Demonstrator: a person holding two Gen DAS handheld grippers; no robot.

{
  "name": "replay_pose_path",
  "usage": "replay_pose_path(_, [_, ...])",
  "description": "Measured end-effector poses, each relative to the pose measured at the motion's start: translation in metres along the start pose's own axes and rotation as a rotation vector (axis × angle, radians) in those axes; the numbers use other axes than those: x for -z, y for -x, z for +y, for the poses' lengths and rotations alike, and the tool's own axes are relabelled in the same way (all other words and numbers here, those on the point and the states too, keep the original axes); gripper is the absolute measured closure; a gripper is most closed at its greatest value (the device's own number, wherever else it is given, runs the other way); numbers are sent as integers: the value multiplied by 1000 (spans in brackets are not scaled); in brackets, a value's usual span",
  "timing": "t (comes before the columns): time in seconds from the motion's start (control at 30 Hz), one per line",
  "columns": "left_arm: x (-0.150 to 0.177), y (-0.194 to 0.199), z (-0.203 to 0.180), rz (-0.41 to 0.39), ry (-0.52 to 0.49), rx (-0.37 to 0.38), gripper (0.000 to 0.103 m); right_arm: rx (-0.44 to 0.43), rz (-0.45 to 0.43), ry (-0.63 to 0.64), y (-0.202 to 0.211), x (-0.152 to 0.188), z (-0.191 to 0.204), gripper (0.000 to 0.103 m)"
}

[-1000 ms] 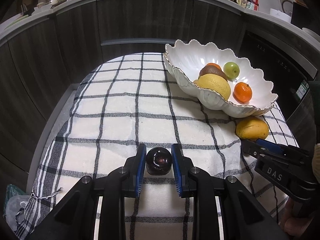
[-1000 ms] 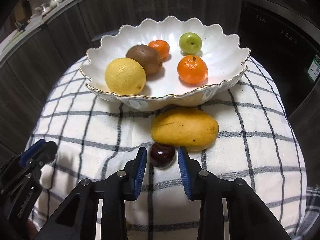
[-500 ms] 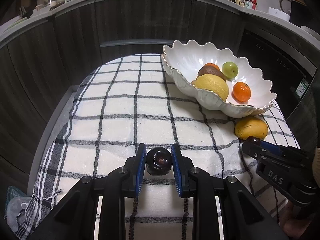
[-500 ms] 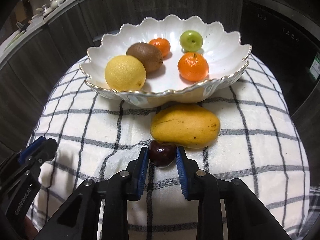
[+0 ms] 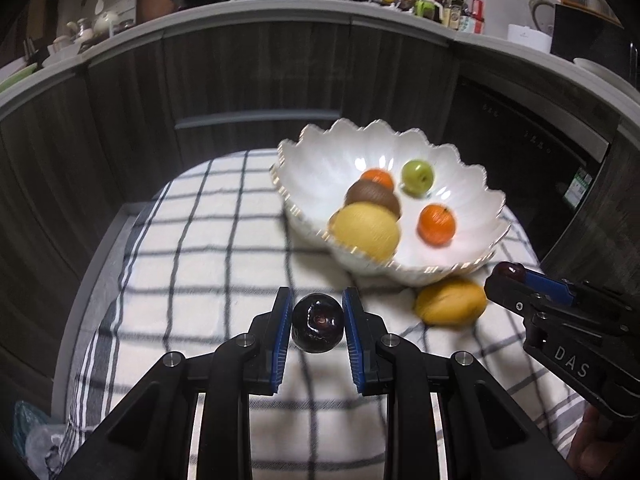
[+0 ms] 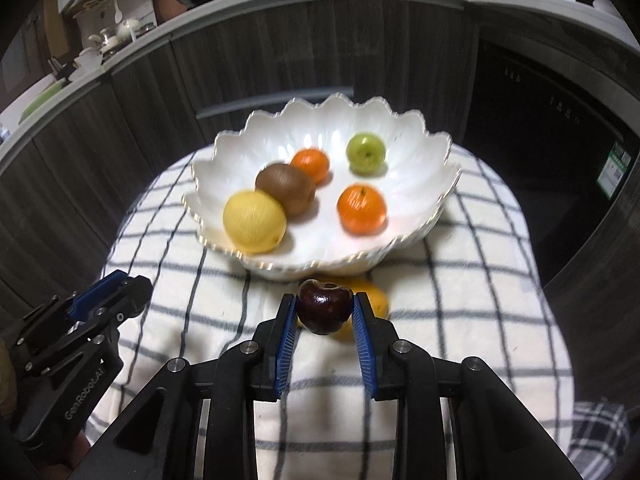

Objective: Organize fruits
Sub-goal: 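Carry both cherries up over the white bowl with both tools, then open both tools to drop the cherries into the bowl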

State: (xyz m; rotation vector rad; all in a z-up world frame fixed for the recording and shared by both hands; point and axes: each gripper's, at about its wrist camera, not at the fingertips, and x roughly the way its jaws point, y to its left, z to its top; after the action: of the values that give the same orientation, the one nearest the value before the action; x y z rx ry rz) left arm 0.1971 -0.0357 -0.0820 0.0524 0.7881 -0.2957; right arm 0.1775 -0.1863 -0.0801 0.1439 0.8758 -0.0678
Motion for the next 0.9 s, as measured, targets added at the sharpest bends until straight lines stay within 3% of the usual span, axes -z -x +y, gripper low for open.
replay_pose_path(0.3, [-43, -21, -21, -32, -41, 59, 77, 9, -50, 13, 2, -33, -18, 74])
replay_pose_path(0.53, [-75, -52, -30, -37, -75, 49, 77, 12, -56, 26, -17, -60, -23, 74])
replay_pose_path(0.9, [-98, -99, -18, -4, -71, 17, 77, 48, -22, -14, -67, -97, -31, 74])
